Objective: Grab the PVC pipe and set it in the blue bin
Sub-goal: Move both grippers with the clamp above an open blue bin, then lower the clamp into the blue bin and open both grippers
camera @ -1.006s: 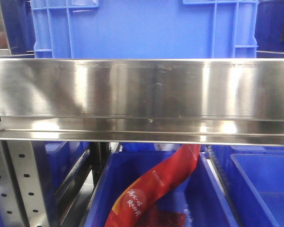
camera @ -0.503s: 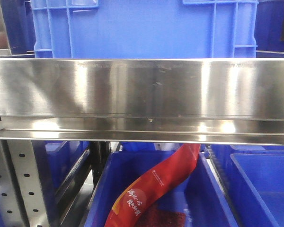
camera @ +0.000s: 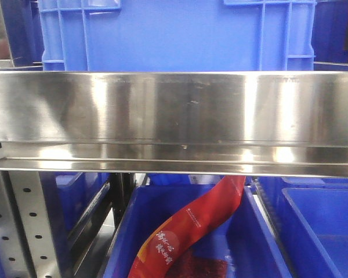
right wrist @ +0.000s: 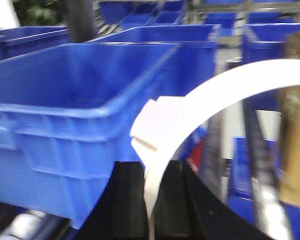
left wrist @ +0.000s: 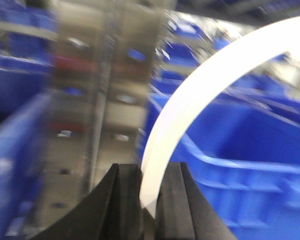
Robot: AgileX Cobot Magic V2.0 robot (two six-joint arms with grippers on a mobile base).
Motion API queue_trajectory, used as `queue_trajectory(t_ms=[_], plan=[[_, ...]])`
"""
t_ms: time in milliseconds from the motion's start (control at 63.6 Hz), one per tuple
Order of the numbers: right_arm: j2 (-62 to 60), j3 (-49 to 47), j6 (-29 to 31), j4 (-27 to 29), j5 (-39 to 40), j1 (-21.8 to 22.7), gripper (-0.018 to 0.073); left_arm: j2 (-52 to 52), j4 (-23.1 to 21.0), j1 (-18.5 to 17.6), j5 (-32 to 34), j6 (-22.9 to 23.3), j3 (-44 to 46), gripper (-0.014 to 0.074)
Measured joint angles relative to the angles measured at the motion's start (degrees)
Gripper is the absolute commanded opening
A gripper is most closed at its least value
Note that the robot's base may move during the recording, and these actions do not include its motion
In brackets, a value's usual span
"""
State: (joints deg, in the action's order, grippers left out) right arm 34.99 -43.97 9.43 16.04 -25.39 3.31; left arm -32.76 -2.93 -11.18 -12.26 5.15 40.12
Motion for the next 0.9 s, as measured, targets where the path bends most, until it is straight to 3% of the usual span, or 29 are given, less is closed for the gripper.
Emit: queue_trajectory(t_ms=[252,440,597,707,802,896], plan=[[13.2,-12.2,4.7,0.3,1.6,-9.5,-0.0154,-15.2,6.2,-12.8,-0.2,-3.4,13.0,-0.0111],[25.8,-24.1,4.9,0.3,2.5,-15.5,-0.0154,-30.7,7.3,-14.5,-3.4,-3.6,28.5,-0.0111],[36.3,-32.1,5.1,0.5,2.7,-17.8,-0.0143,-43.2,7.7,-14.5,-9.7,-3.6,42.4,-0.0111],[42.0,-35.4,5.1,0.5,2.2,-17.8,-0.0043,-50.7,7.8,-14.5,-13.1,-3.6,49.1,-0.0111],[45.5,-36.9,5.1,0.5,0.7,-17.8,0.0117,-55.0,7.7,-14.5,-14.4,-3.6,52.4,-0.0103],[47.0,-37.2,5.1,0.5,-0.6,-17.8,0.0265,-57.3,7.1,-14.5,-15.1,-3.6,53.4,-0.0004]])
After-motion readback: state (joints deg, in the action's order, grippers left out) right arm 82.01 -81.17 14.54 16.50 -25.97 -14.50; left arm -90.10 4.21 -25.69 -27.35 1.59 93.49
